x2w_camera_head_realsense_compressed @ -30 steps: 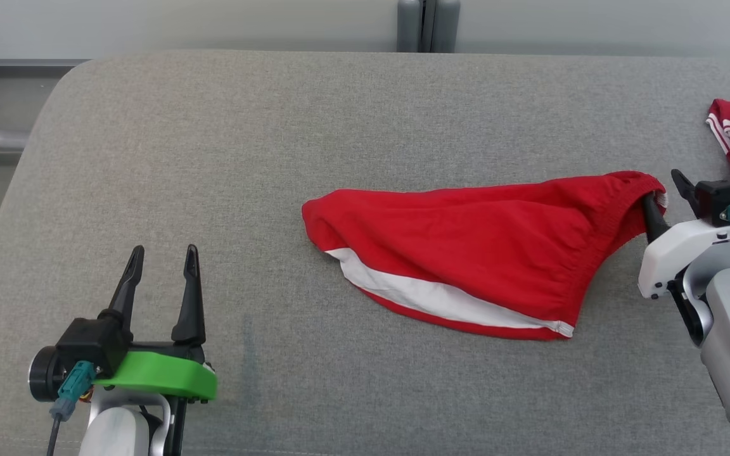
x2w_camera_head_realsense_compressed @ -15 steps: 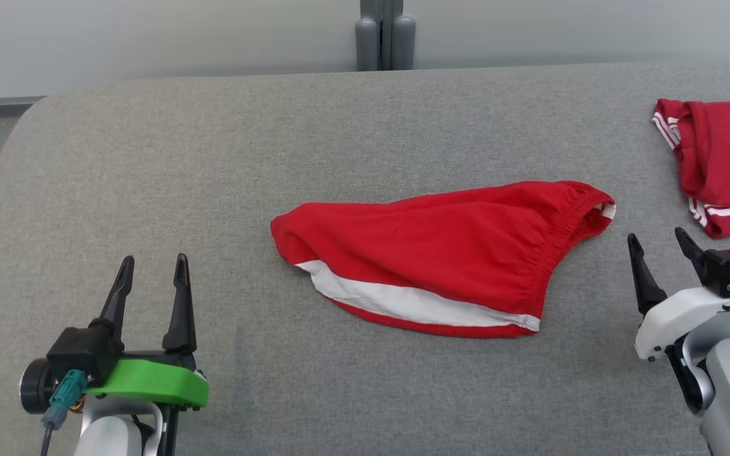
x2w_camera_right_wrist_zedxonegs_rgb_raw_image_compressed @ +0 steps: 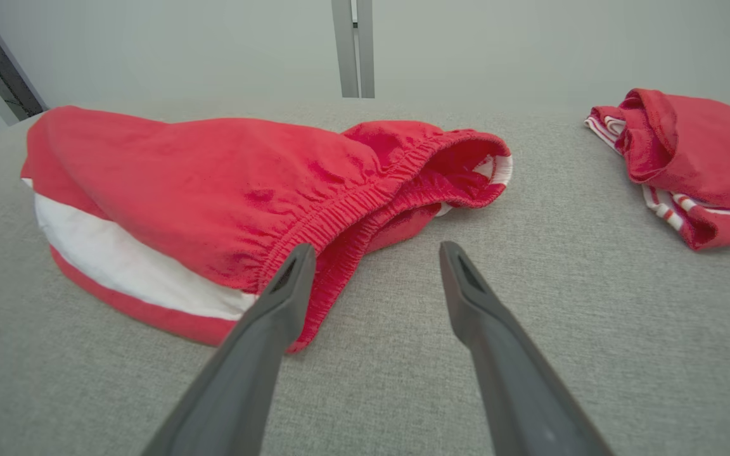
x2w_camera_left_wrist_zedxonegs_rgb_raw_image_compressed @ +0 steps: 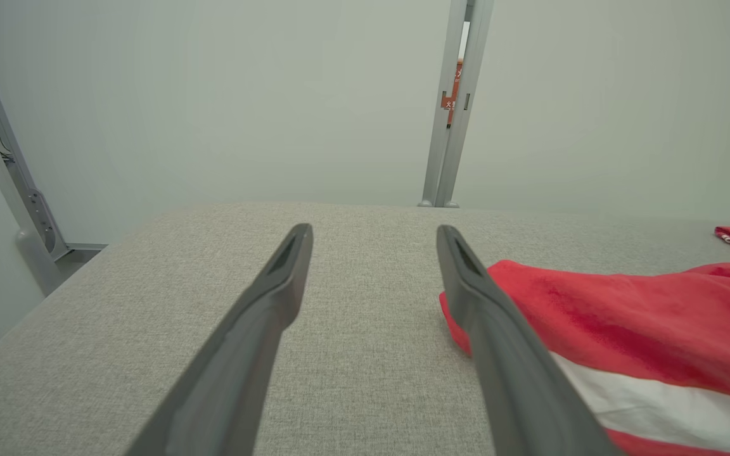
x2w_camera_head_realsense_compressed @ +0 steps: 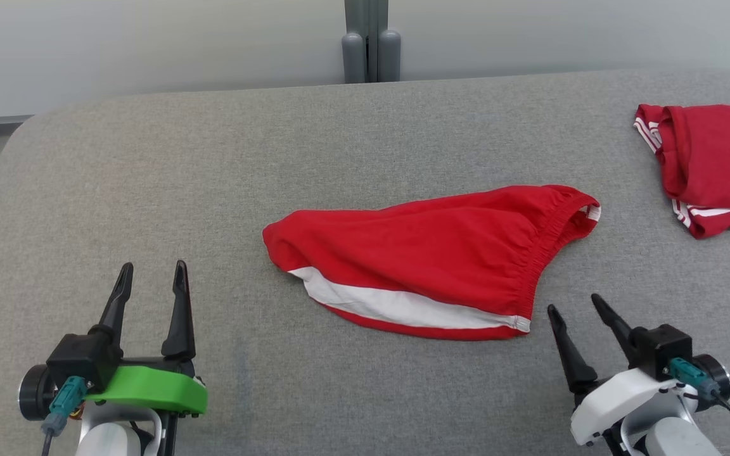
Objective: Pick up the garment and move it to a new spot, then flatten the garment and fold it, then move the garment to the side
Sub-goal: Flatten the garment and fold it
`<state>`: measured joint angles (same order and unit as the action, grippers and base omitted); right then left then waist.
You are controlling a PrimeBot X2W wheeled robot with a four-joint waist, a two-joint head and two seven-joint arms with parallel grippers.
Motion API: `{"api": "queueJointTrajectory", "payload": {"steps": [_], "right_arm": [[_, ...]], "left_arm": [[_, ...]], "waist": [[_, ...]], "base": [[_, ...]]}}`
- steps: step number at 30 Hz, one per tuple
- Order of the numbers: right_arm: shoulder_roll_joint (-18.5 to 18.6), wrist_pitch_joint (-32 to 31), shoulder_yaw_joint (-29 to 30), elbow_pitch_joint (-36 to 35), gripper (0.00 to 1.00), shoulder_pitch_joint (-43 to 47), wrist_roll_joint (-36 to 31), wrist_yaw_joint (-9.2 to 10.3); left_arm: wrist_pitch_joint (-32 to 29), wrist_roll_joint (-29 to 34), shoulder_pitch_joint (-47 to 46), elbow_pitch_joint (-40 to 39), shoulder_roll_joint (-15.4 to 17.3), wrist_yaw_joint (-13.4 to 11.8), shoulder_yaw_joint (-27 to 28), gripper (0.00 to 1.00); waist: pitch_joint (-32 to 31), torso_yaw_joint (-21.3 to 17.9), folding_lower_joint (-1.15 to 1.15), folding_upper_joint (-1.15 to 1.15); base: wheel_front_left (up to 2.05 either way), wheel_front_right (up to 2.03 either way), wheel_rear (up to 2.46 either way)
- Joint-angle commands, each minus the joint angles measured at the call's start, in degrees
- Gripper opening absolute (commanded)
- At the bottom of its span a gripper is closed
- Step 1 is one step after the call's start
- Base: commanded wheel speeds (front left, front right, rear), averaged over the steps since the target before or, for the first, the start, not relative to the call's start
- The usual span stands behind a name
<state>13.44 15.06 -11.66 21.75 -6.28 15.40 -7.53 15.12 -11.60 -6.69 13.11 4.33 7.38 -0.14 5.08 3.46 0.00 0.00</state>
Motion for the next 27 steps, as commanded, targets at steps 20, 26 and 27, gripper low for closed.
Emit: {"api": "queueJointTrajectory", "payload": {"steps": [20, 26, 27], "right_arm": [[1.0, 0.1, -9.3, 11.2, 0.00, -7.4, 4.5, 0.11], [3.7, 0.1, -4.5, 7.4, 0.00, -3.2, 5.4, 0.10], [4.3, 0.1, -4.2, 6.9, 0.00, -2.7, 5.6, 0.10]], "left_arm": [[0.0, -0.5, -0.6, 0.1, 0.6, 0.2, -0.4, 1.00], [0.0, -0.3, 0.5, 0.5, 0.1, 0.2, -0.2, 1.00], [0.0, -0.3, 0.6, 0.5, 0.1, 0.2, -0.2, 1.00]], "waist": [[1.3, 2.2, 0.00, 0.00], [0.3, 0.8, 0.00, 0.00], [0.2, 0.5, 0.00, 0.00]], "base": [[0.00, 0.00, 0.00], [0.00, 0.00, 0.00], [0.00, 0.00, 0.00]]}}
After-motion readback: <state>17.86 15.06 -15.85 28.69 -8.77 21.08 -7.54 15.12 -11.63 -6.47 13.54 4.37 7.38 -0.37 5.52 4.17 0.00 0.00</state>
